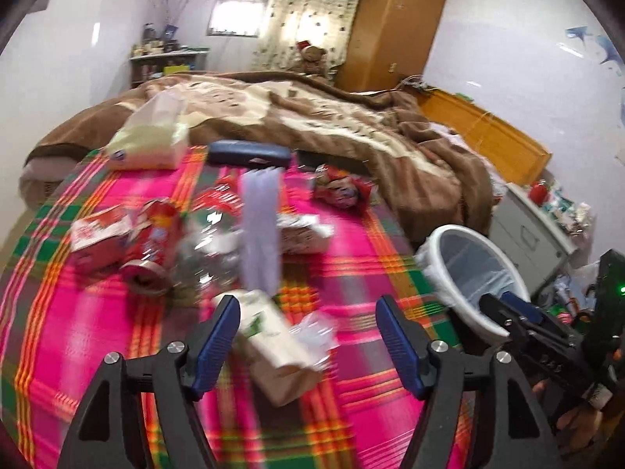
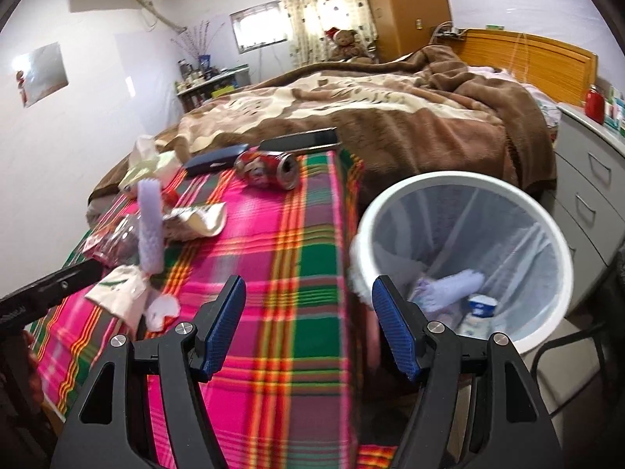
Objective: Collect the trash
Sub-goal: 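Move both open tools back over the bed, then grasp the white printed paper bag with the left tool while the right tool grasps a small clear plastic cup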
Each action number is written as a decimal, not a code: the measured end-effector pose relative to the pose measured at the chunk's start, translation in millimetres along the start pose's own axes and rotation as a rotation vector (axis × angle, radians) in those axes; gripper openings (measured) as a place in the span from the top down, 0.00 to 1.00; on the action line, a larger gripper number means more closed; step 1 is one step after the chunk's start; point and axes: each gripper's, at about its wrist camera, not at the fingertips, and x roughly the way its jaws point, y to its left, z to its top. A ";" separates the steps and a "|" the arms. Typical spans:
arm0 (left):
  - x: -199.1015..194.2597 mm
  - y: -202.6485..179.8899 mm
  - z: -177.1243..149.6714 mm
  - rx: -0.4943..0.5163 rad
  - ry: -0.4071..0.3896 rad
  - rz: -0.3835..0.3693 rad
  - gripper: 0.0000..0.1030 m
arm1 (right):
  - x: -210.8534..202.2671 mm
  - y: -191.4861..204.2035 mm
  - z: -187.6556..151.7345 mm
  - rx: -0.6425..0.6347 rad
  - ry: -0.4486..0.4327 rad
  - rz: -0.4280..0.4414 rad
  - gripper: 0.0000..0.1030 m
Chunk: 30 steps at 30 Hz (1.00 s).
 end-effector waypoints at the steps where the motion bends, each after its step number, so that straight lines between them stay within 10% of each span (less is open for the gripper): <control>1: 0.9 4.1 -2.4 -0.013 0.007 0.000 0.30 | 0.9 3.6 -1.3 -0.008 0.003 0.004 0.33; 26: 51.6 52.1 -29.8 -0.161 0.128 0.021 0.31 | 16.9 49.4 -9.1 -0.079 0.068 0.024 0.33; 30: 49.2 57.8 -30.5 -0.123 0.144 0.046 0.50 | 22.8 61.5 -8.6 -0.096 0.077 0.040 0.33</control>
